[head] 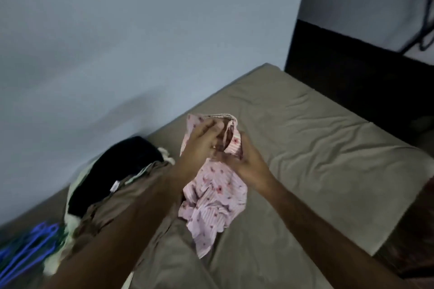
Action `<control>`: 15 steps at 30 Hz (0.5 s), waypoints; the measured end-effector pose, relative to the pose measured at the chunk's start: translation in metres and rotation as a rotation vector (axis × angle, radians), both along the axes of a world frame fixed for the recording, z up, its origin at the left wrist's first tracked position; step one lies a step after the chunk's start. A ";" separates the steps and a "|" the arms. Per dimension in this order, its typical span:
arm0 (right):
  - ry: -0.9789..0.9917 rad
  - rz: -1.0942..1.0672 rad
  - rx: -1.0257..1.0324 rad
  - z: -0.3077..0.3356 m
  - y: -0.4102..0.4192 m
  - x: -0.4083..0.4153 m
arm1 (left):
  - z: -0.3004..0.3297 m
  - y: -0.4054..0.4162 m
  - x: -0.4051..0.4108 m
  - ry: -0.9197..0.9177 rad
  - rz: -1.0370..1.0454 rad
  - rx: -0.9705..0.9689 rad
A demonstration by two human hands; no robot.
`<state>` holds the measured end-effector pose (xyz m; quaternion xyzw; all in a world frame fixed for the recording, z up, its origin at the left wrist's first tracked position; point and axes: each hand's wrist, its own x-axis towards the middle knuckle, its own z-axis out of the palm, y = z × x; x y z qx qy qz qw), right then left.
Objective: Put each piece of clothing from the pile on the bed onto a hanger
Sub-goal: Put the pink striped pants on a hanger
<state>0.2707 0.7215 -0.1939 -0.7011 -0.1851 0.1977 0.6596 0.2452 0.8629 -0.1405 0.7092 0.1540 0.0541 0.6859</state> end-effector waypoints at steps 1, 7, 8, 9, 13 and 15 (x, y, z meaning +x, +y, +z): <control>-0.046 -0.053 -0.040 0.005 -0.010 0.007 | 0.002 -0.005 0.006 0.003 -0.084 0.051; -0.005 -0.055 -0.080 0.025 -0.067 0.035 | 0.004 -0.014 0.034 -0.101 -0.323 0.307; 0.018 -0.039 -0.059 0.026 -0.074 0.039 | 0.002 -0.012 0.039 -0.097 -0.328 0.352; 0.041 -0.030 -0.055 0.029 -0.081 0.040 | -0.002 -0.011 0.044 -0.106 -0.332 0.395; 0.127 -0.054 -0.012 0.020 -0.105 0.040 | -0.023 -0.004 0.061 -0.288 -0.402 0.745; 0.112 -0.063 -0.007 0.013 -0.109 0.038 | -0.023 -0.001 0.075 -0.415 -0.573 0.829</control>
